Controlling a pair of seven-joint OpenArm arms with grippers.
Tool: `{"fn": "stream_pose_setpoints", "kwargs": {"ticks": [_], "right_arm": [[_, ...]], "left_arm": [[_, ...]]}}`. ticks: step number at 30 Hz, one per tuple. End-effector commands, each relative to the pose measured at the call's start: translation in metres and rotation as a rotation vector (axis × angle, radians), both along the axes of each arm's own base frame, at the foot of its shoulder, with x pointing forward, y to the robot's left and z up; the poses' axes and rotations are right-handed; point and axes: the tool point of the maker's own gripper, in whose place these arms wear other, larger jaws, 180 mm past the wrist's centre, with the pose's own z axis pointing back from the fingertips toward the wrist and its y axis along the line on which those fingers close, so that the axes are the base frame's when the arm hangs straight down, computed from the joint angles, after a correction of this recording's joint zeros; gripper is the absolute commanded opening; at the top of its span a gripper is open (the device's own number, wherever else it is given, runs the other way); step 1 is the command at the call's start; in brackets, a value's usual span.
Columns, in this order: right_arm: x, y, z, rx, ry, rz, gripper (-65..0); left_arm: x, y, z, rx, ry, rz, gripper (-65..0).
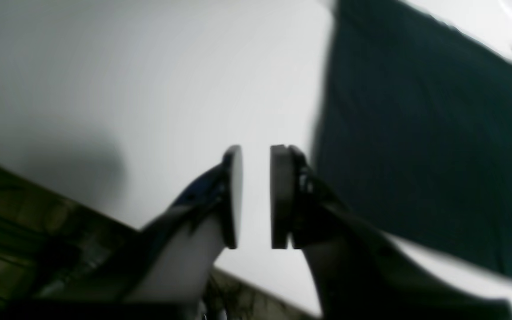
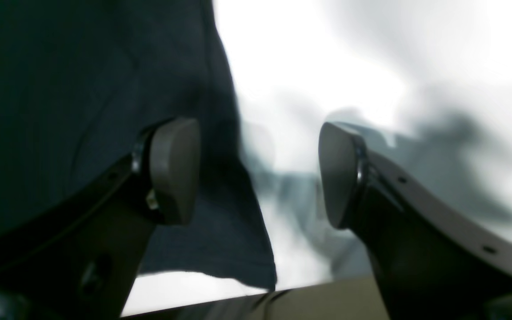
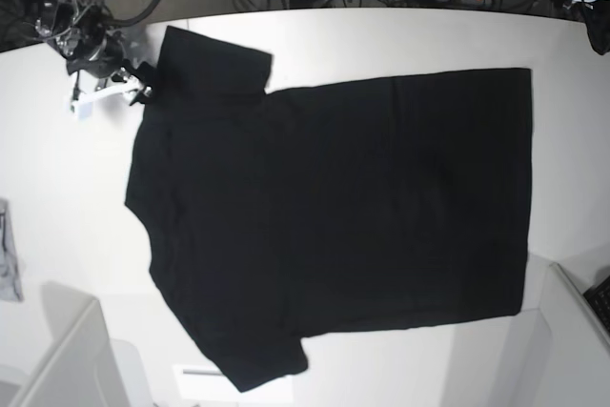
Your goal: Fold the T-shirt properly
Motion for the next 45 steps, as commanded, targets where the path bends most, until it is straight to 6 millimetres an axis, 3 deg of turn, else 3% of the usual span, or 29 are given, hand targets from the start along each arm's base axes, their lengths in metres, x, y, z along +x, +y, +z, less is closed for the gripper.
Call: {"fn": "stream_pose_setpoints", "kwargs": {"ticks": [1,5,8,13,19,21,22,24,26,27,28,35,39,42,45], "right_arm": [[0.003,0.0,0.005,-0.006,-0.028,0.032,-26.0],[0.001,0.012,0.002,0.017,-0.03,0.046,-26.0],[0.001,0.017,0.001,0.031,-0.028,0.052,-26.0],[-0.009,0.046,-0.007,0.064,0.001,0.127,-26.0],[-0.01,0.049,-0.007,0.07,0.001,0.133,-26.1],[-0.01,0.049,-0.007,0.069,0.001,0.133,-27.0],[-0.01,0.048,-0.008,0.066,0.004,0.133,-30.0],[-0.01,0.048,-0.008,0.065,0.004,0.134,-41.3],[-0.011,0.048,-0.008,0.067,0.008,0.136,-58.1],[-0.01,0.048,-0.008,0.067,0.006,0.136,-65.0],[-0.01,0.048,-0.009,0.068,0.01,0.135,-65.0],[-0.022,0.046,-0.026,0.086,0.07,0.121,-65.0],[-0.021,0.048,-0.024,0.087,0.064,0.125,-65.0],[-0.021,0.048,-0.024,0.087,0.064,0.125,-65.0],[-0.021,0.047,-0.025,0.087,0.065,0.123,-65.0]], "left_arm": [[0.0,0.001,0.011,0.022,-0.023,-0.013,-59.4],[-0.002,0.006,0.013,0.049,-0.005,-0.009,-59.1],[-0.004,0.006,0.003,0.081,0.065,-0.021,-59.4],[-0.003,0.008,-0.003,0.072,0.067,-0.005,-59.4],[-0.004,0.008,-0.003,0.071,0.069,-0.004,-56.4],[-0.005,0.007,-0.007,0.061,0.088,-0.007,-46.7],[-0.005,0.006,-0.011,0.047,0.112,-0.014,-38.8],[-0.007,0.003,-0.021,0.018,0.165,-0.025,-21.4],[-0.005,0.001,-0.023,0.01,0.171,-0.028,-9.1],[-0.003,0.001,-0.023,0.01,0.166,-0.027,-4.9],[-0.003,0.001,-0.023,0.011,0.165,-0.027,-3.5],[0.006,-0.001,-0.026,0.0,0.149,-0.032,-3.6],[0.01,0.003,-0.046,-0.02,0.184,-0.009,-3.6],[0.013,-0.006,-0.07,-0.076,0.258,-0.033,-3.6],[0.021,-0.012,-0.076,-0.103,0.27,-0.046,-3.8]]}}
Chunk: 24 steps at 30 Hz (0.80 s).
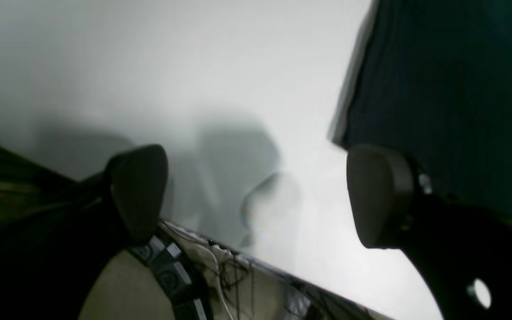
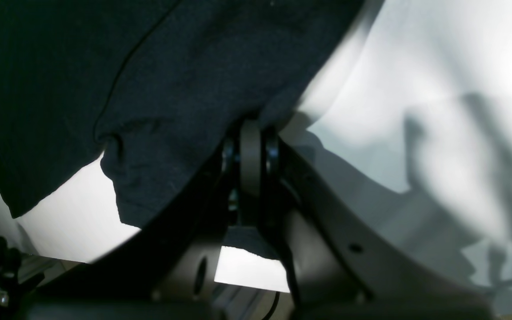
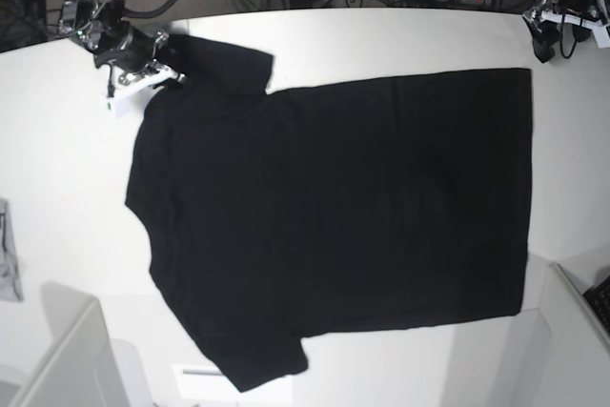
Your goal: Fold the T-shirt properly
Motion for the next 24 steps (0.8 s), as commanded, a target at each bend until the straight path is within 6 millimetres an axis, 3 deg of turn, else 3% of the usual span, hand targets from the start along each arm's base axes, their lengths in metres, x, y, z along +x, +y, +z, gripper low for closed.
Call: {"fn": "stream_pose_setpoints", "kwargs": {"ticks": [1,3,8,19,24], "right_arm": [[-0.011,-0.006,-0.007,-0.035,0.05,0.012,-65.0],[-0.012,-0.006,-0.007,-0.035,0.051,0.012,-65.0],[-0.013,-0.006,-0.007,-0.036,0.053,0.011,-65.0],[-0.013,-0.007,-0.007,-0.038,0.054,0.01,-65.0],[-0.013,-0.007,-0.007,-0.038,0.053,0.01,-65.0]], "left_arm": [[0.008,0.006,0.013,0.029,-0.045,-0.01,-4.1],[0.013,0.005,0.013,0.025,-0.054,-0.01,-7.1],[0.036,-0.021,0.003,-0.018,-0.056,-0.1,-15.1],[0.074,-0.061,-0.005,-0.075,-0.087,-0.218,-15.6],[0.07,-0.067,-0.024,-0.136,-0.066,-0.196,-15.8]]}}
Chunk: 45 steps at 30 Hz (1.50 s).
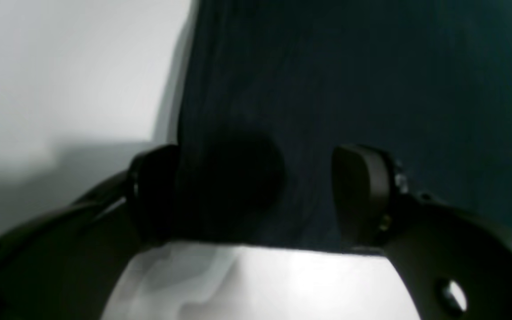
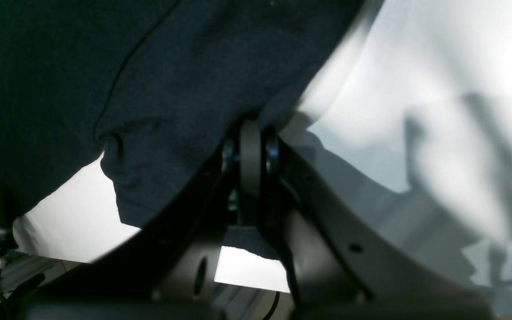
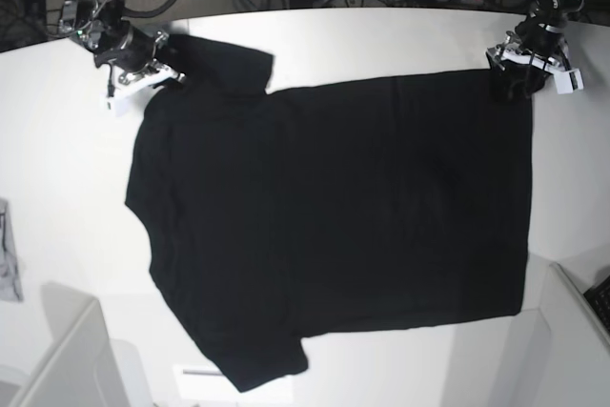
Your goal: Fold the T-shirt properly
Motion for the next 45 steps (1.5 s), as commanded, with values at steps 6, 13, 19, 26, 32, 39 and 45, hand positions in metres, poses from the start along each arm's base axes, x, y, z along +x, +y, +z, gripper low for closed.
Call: {"fn": "stream_pose_setpoints", "kwargs": {"ticks": [6,13,19,26,32,39,45], "right_arm": [[-0.013,-0.008,-0.007,-0.039,0.053,0.011,-65.0],[-0.011,-0.008,-0.005,-0.041,0.046,0.013,-65.0],[-0.007,-0.004,0.027,-0.077,-0.042,0.041,-65.0],[-0.017,-0.002,0.031,-0.082,-0.041,0.051,-65.0],[-0.032,-0.02,0.028,-0.106,-0.009,0.004,-65.0],[-0.042,-0.018,0.041,-0.126,-0.024,0.026,-65.0],[-0.039,-0.016,0.045,-0.125,-0.039,0.028,-65.0]], "left_arm": [[-0.011,0.003,-0.01,-0.005,0.048,-0.006,-22.4],[-0.009,0.003,-0.007,0.003,0.042,-0.01,-65.0],[-0.011,0.005,-0.003,0.021,0.041,-0.017,-65.0],[-0.023,0.006,0.015,0.095,0.049,-0.054,-65.0],[-0.042,0.007,0.016,0.118,0.089,-0.069,-65.0],[-0.059,0.004,0.024,0.158,0.12,-0.102,-65.0],[-0.059,-0.002,0.037,0.192,0.113,-0.132,-65.0]]}}
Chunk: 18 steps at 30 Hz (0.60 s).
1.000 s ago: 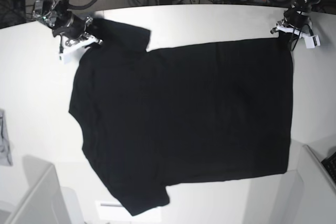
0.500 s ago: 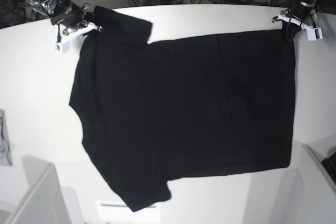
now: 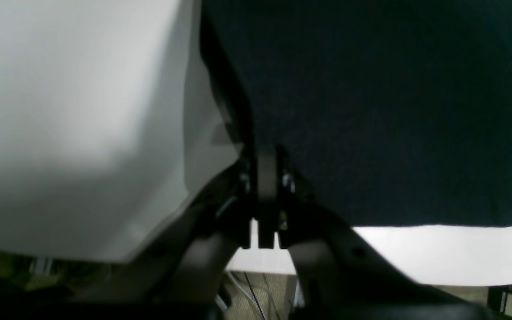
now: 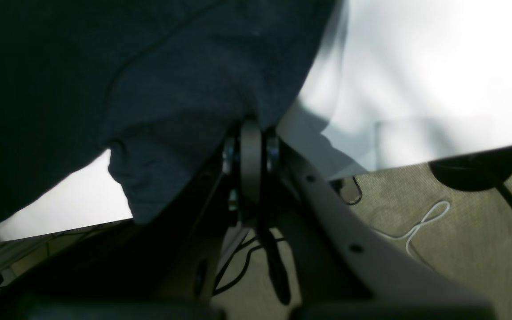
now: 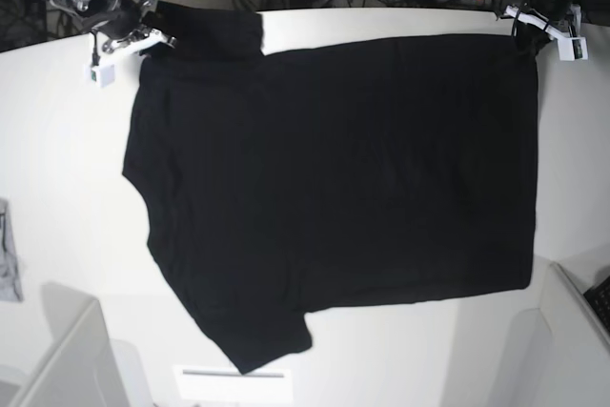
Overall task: Fold the T-shirt properly
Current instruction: 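Grasp the shirt's other shoulder corner with the left gripper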
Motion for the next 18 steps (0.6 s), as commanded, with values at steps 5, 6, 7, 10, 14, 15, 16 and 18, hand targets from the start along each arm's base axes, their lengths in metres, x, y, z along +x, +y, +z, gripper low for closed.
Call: {"fn": "stream_pose_setpoints", "kwargs": {"ticks": [5,6,7,10,14,15,16,18], "right_arm": [[0.016,0.0,0.015,-0.009,-0.064,0.015,-65.0],[0.019,0.002,0.016,-0.002,-0.062,0.022,-65.0],[0.02,0.004,0.017,0.013,-0.055,0.029,-65.0],[0.032,0.013,0.025,0.074,-0.067,0.05,-65.0],[0.047,0.017,0.033,0.089,-0.091,0.069,-65.0],[0.05,0.018,0.034,0.091,-0.092,0.074,-65.0],[0.053,0.018,0.036,0.093,-0.097,0.079,-65.0],[0.059,0.019,0.039,0.096,-0.105,0.086,-65.0]], "left_arm": [[-0.004,-0.002,0.009,0.004,-0.024,0.001,-65.0],[-0.002,-0.002,0.011,0.008,-0.031,-0.003,-65.0],[0.0,-0.003,0.013,0.01,-0.039,-0.005,-65.0],[0.007,-0.013,0.024,0.018,-0.078,-0.01,-65.0],[0.014,-0.023,0.034,0.021,-0.112,-0.014,-65.0],[0.017,-0.024,0.035,0.018,-0.122,-0.012,-65.0],[0.018,-0.026,0.034,0.013,-0.12,-0.009,-65.0],[0.017,-0.023,0.03,0.012,-0.085,-0.004,-65.0]]}}
